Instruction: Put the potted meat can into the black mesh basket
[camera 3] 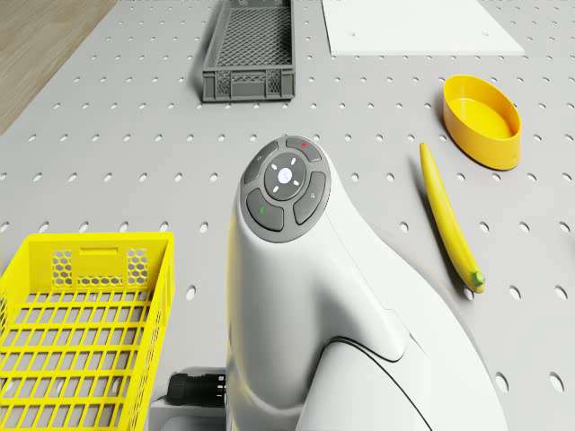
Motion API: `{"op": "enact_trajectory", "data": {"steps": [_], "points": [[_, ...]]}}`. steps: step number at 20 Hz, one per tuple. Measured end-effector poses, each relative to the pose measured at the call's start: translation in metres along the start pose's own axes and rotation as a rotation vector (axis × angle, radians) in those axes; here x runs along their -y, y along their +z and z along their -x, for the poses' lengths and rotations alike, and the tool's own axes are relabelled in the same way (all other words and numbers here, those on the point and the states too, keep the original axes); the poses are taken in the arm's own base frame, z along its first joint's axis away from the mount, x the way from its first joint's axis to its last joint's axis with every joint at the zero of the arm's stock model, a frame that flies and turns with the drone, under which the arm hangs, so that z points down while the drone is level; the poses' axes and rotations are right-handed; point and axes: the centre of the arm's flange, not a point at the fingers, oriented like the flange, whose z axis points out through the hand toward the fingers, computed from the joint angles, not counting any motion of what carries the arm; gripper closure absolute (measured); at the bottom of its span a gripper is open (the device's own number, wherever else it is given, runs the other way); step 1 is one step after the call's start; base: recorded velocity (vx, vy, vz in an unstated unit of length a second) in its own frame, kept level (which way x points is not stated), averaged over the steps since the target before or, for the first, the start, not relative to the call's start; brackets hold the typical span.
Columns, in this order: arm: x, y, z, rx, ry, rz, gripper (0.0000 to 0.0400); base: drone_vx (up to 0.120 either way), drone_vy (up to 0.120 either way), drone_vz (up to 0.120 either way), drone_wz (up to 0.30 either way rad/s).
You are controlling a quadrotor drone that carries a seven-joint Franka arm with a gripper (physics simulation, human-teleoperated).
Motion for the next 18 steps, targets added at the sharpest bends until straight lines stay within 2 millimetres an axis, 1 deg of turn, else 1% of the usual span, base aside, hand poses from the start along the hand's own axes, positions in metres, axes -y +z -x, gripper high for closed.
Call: {"op": "enact_trajectory", "data": {"steps": [18], "points": [[0.0000, 0.0000, 0.0000, 0.000, 0.000, 0.000, 0.0119, 0.120, 0.120, 0.000, 0.000]]}}
